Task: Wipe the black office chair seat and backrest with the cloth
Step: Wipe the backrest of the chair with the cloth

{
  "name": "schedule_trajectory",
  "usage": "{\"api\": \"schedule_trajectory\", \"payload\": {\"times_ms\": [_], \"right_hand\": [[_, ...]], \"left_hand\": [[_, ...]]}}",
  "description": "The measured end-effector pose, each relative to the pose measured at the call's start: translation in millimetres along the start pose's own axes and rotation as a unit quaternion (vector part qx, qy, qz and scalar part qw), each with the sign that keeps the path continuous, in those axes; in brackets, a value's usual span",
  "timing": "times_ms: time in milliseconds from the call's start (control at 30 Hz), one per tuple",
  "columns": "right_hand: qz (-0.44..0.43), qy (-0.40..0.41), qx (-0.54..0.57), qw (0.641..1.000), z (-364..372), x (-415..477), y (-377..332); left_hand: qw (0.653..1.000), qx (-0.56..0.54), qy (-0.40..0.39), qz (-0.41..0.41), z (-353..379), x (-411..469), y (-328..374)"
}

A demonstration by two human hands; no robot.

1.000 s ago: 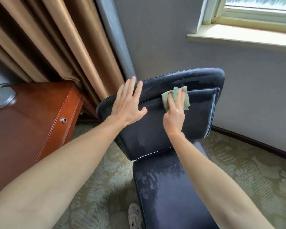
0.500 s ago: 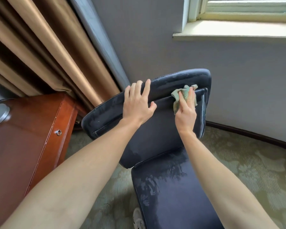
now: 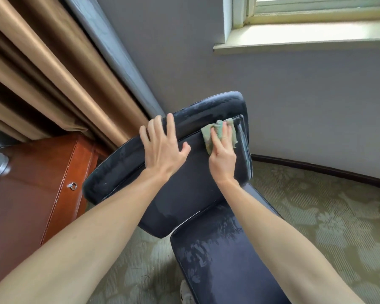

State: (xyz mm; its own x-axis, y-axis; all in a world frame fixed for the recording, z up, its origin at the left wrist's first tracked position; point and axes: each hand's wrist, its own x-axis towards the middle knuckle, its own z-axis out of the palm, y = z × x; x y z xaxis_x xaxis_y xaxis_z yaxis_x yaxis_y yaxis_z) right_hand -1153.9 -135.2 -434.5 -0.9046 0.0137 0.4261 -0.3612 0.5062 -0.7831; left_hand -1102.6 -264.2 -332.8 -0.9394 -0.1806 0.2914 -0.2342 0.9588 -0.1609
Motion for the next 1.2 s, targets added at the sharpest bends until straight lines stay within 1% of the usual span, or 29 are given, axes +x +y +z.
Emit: {"api": "schedule_trajectory", "payload": {"times_ms": [100,167,233,300,333,467,600,667,767,867,1000,1100,1200], "right_hand": [[-0.014,-0.018,0.028,0.999,0,-2,1],[-0.007,-0.013,0.037,0.999,-4,3,8],[0.044,0.026,0.046,0.998,-11,12,22],[0.099,0.072,0.053,0.991,-18,21,36],[0.108,0.081,0.052,0.989,-20,25,41],[0.084,0.065,0.059,0.993,-11,27,44],[0.071,0.066,0.055,0.994,3,13,55],[0.097,0.056,0.034,0.993,7,-5,73],[0.178,0.050,0.051,0.981,10,-25,82],[0.197,0.088,0.086,0.973,9,-9,64],[0.158,0.121,0.118,0.973,8,25,45],[0.130,0.128,0.115,0.976,6,25,44],[0.070,0.126,0.100,0.985,5,32,46]], "left_hand": [[0.994,-0.035,0.008,0.099,-8,29,34],[0.986,-0.067,-0.014,0.149,-14,52,63],[0.980,-0.061,-0.052,0.180,-14,72,90],[0.977,-0.035,-0.069,0.198,-9,87,107],[0.976,-0.022,-0.073,0.204,-6,92,114],[0.972,0.044,-0.090,0.211,3,104,131],[0.981,0.048,-0.049,0.182,7,101,136],[0.979,0.069,-0.037,0.186,13,99,129],[0.975,0.084,-0.066,0.194,14,100,121],[0.973,0.088,-0.083,0.196,11,97,123],[0.973,0.060,-0.099,0.198,6,99,122],[0.976,-0.002,-0.107,0.192,3,102,116],[0.975,-0.058,-0.094,0.190,3,103,112]]}}
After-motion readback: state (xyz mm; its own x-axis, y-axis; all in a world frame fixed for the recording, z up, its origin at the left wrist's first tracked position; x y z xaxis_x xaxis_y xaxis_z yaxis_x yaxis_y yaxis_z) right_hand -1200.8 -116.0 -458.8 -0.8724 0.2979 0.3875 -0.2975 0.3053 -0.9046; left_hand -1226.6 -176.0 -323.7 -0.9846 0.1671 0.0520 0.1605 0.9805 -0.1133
